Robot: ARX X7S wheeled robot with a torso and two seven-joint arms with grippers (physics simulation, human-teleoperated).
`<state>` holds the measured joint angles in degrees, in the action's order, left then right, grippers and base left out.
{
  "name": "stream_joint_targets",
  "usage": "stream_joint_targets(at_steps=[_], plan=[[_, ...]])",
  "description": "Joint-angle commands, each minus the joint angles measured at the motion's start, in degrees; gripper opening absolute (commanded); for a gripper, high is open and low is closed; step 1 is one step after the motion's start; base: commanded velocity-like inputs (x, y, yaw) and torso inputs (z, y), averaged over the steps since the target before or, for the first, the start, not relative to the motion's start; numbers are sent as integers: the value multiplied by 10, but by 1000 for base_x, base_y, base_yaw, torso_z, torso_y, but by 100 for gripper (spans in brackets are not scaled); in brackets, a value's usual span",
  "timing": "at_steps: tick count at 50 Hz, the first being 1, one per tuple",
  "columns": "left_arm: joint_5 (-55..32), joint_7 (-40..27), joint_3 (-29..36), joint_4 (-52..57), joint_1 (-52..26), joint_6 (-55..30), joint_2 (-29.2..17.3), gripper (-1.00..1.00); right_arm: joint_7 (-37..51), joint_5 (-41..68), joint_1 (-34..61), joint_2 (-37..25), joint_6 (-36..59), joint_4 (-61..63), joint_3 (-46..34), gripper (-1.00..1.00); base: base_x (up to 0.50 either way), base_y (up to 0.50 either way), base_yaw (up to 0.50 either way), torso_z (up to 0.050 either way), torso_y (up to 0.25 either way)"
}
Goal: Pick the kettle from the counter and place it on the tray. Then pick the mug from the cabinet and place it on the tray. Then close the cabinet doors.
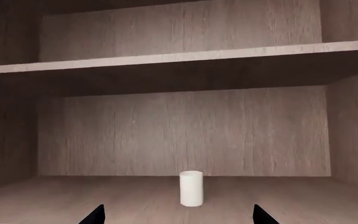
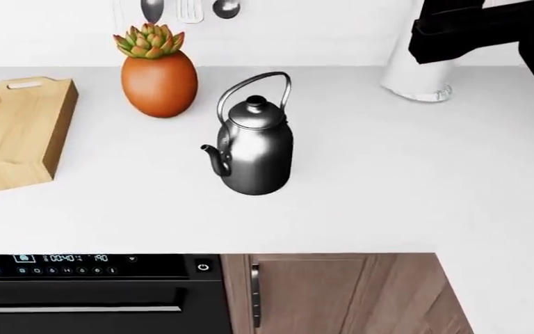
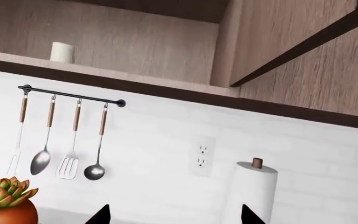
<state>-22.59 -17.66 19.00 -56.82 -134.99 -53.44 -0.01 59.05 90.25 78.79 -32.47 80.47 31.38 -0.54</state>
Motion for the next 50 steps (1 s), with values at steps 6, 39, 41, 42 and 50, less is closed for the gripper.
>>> stream_joint_targets(at_steps=[6,39,41,42,50], plan=[[15,1,-19,30,0,-25,0,100,9,15,-1,-10,-13,2,-7,100,500,-2,0,0,3],[48,13,-38,36,0,-32,0,100,2,12,-7,-24,-36,5,-20,100,500,-2,0,0,1],[47,12,-38,33,0,-30,0,100,2,12,-8,-25,-37,5,-21,100,500,-2,0,0,5],[46,13,-36,32,0,-30,0,100,3,14,-7,-25,-38,5,-21,100,500,-2,0,0,0],[40,12,-32,18,0,-31,0,100,-5,2,-14,-26,-45,8,-24,100,407,-2,0,0,2]])
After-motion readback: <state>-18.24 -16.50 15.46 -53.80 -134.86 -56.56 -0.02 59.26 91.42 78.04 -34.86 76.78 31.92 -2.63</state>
